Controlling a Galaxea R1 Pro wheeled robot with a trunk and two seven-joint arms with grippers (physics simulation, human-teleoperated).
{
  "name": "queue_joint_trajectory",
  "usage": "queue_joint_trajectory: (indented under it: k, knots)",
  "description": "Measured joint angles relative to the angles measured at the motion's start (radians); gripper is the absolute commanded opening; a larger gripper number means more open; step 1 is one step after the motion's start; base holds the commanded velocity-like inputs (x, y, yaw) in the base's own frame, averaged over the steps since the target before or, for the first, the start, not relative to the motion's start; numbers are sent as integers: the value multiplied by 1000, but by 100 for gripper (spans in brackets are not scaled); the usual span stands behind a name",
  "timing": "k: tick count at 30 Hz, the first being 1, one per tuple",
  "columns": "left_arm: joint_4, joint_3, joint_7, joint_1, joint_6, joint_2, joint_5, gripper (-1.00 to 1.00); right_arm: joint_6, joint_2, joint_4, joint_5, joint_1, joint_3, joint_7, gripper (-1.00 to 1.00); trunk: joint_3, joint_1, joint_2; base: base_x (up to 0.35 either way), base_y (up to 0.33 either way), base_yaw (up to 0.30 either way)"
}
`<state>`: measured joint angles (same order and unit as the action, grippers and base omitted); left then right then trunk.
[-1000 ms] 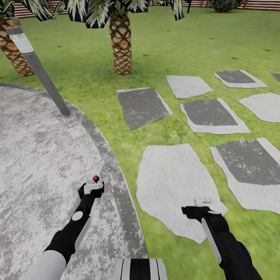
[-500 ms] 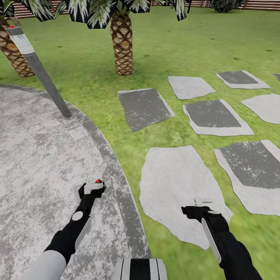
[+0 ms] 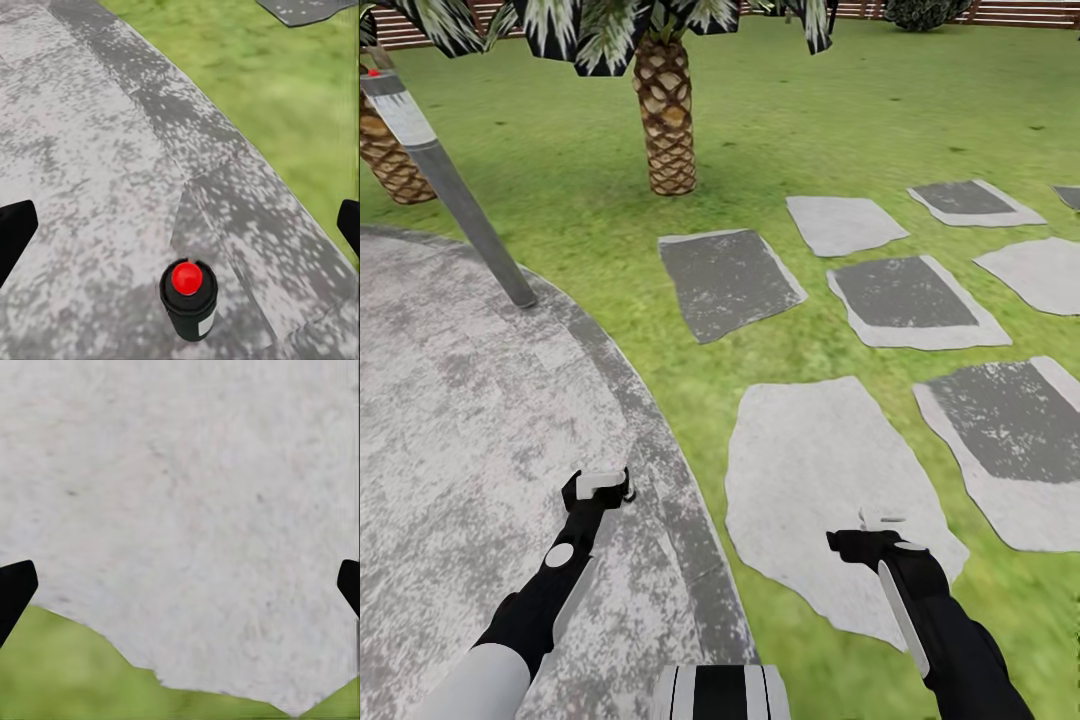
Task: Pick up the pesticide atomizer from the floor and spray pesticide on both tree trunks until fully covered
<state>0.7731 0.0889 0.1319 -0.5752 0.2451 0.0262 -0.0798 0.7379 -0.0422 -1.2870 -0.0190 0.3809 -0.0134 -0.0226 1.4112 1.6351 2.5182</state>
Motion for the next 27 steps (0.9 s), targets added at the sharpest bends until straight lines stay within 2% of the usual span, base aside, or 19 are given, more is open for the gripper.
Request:
queue_joint_trajectory:
  k: [3, 14, 27]
  knots:
    - [0, 0, 0, 0, 0, 0, 0, 100, 0, 0, 0, 0, 0, 0, 0, 100, 0, 0, 0, 11, 14, -150]
    - [0, 0, 0, 0, -1, 0, 0, 100, 1, 0, 0, 1, 0, 0, 0, 100, 1, 0, 0, 1, 1, -11]
    - [0, -1, 0, 0, 0, 0, 0, 100, 0, 0, 0, 1, 0, 1, 0, 100, 68, 6, 3, 0, 0, 47]
